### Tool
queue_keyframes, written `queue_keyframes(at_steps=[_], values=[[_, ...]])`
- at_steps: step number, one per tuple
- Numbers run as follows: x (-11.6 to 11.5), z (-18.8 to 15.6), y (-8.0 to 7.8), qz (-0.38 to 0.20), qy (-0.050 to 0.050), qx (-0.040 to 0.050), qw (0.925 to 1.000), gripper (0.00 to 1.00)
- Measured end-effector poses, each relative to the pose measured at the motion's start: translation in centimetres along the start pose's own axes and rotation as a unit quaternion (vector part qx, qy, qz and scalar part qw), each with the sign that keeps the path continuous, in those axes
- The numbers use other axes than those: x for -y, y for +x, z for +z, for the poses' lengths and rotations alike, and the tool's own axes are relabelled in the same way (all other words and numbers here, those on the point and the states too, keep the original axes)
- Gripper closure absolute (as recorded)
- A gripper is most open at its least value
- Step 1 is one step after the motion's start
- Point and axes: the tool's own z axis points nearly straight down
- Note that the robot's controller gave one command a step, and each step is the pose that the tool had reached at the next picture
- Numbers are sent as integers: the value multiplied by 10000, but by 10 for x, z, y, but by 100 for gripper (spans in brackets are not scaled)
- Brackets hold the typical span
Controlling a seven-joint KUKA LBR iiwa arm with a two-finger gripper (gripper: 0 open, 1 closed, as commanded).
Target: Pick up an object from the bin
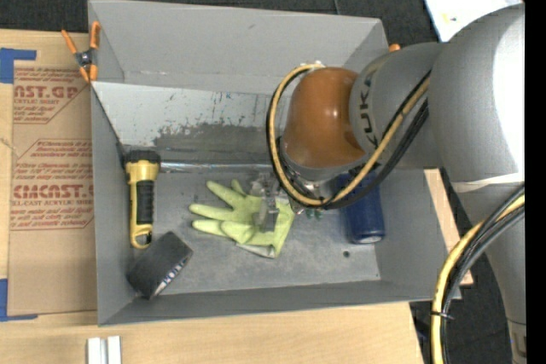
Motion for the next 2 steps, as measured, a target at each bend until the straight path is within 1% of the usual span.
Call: queue_keyframes(at_steps=[1, 2], values=[[-3, -58, -3, -23, 3, -31, 10000, 100], [-2, -88, -4, -11, 1, 21, 10000, 100]])
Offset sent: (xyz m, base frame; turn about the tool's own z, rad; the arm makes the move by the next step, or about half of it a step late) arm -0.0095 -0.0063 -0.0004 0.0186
